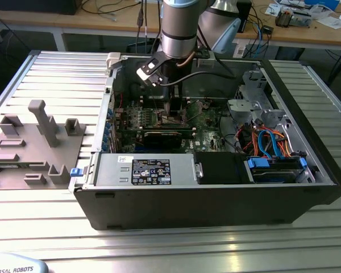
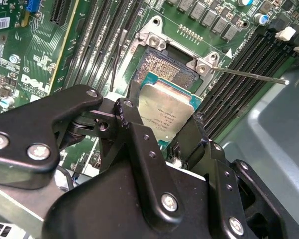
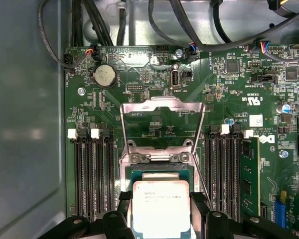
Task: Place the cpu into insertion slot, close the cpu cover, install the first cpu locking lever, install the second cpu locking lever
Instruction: 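Place the cpu into insertion slot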
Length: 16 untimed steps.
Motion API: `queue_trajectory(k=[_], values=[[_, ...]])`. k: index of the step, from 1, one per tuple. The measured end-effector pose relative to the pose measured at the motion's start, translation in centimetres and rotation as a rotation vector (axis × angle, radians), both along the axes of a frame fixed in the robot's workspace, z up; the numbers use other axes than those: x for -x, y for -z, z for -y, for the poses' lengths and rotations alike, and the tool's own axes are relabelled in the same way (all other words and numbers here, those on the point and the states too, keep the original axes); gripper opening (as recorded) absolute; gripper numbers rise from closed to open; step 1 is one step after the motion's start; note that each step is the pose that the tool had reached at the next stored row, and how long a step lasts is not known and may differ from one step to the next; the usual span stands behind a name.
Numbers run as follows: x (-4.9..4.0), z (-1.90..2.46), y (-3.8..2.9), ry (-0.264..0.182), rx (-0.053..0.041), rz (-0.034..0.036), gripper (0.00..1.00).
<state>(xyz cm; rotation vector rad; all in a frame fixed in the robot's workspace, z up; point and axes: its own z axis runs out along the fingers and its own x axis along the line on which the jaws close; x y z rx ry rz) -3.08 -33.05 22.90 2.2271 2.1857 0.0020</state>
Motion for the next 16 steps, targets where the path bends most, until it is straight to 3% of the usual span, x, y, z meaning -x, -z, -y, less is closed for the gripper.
queue_trajectory(k=[16], values=[[0.00, 0.23, 0.35, 0.000, -0.0001, 0.0001, 0.55]])
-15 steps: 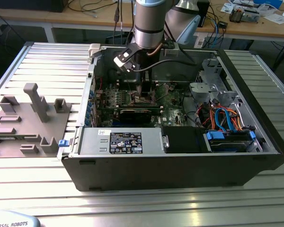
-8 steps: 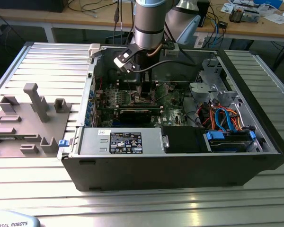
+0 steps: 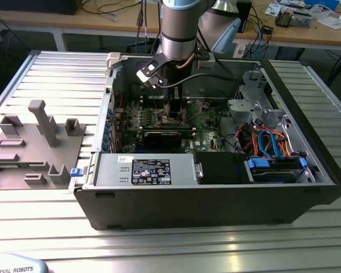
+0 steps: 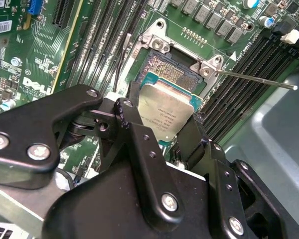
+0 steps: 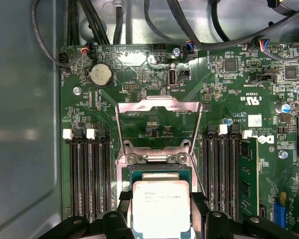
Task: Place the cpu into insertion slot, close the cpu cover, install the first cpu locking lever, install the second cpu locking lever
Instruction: 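Place the cpu into insertion slot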
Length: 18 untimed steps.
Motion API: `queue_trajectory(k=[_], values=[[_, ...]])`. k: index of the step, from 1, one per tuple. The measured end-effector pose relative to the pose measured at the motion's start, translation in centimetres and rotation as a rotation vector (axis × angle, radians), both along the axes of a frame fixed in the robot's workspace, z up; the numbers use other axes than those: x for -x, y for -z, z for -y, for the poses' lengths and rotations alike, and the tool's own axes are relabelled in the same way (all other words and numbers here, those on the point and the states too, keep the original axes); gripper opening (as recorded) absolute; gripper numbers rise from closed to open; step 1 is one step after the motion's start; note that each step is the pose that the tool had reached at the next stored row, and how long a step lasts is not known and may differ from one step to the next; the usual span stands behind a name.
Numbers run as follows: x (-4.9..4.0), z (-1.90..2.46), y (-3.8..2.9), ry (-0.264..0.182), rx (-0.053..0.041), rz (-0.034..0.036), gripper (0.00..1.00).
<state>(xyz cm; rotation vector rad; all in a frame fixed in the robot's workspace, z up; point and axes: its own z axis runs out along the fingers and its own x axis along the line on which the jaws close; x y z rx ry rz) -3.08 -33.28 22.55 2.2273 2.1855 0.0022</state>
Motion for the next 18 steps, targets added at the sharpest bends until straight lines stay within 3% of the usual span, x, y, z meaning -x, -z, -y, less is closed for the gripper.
queue_trajectory(k=[18], values=[[0.00, 0.19, 0.36, 0.000, -0.0001, 0.0000, 0.55]])
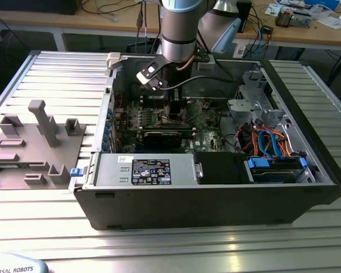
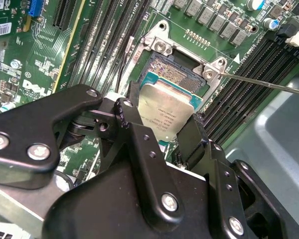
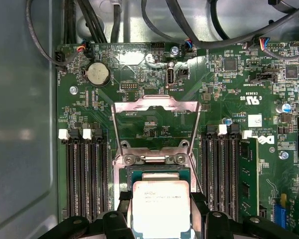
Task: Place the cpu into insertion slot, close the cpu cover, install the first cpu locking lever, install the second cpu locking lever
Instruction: 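Place the cpu into insertion slot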
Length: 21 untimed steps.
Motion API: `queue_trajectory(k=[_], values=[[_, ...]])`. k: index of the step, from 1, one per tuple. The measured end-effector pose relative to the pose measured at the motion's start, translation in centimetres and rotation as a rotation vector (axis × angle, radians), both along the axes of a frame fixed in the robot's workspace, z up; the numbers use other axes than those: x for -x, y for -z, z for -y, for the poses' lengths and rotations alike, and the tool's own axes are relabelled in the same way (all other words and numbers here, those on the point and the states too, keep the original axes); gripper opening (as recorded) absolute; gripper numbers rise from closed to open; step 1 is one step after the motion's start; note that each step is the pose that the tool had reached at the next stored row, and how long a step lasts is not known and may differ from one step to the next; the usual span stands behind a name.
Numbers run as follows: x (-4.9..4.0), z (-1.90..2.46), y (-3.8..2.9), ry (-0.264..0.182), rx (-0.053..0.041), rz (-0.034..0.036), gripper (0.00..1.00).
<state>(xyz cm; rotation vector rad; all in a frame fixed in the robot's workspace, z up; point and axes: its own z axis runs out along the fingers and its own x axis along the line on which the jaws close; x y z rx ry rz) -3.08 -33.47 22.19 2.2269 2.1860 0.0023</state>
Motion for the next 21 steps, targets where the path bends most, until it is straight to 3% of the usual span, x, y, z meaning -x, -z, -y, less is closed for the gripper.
queue_trajectory(k=[21], values=[[0.00, 0.10, 0.42, 0.000, 0.0001, 0.0000, 0.55]])
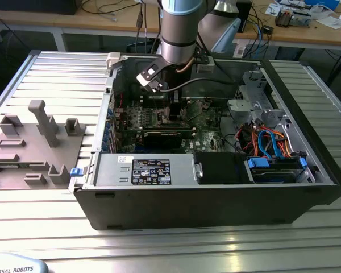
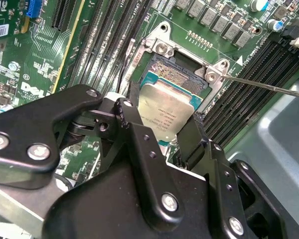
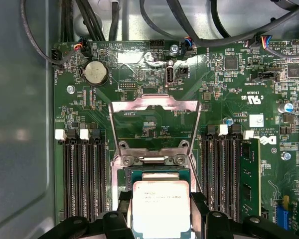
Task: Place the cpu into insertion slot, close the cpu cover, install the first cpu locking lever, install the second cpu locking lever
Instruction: 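Place the cpu into insertion slot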
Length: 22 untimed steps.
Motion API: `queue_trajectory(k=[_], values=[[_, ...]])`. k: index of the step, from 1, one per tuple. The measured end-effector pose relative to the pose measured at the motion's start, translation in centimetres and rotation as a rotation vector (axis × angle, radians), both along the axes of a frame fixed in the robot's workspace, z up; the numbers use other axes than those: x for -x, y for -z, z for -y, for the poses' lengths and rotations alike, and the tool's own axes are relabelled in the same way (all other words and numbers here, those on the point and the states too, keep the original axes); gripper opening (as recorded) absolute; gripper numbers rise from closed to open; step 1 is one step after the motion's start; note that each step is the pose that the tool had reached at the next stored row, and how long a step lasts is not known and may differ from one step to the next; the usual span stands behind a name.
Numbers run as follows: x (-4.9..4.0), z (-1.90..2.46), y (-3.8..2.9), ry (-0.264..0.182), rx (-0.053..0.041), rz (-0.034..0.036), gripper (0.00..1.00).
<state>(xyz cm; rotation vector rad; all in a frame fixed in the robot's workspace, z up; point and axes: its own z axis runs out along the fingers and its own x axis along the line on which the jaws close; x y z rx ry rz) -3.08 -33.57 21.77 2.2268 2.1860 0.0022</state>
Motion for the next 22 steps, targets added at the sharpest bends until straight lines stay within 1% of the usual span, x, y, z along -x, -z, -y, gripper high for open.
queue_trajectory(k=[12, 16, 22], values=[[0.00, 0.06, 0.28, 0.000, -0.0001, 0.0000, 0.55], [0.00, 0.10, 0.64, 0.000, -0.0001, 0.0001, 0.55], [0.16, 0.04, 0.83, 0.000, -0.0003, 0.0001, 0.55]])
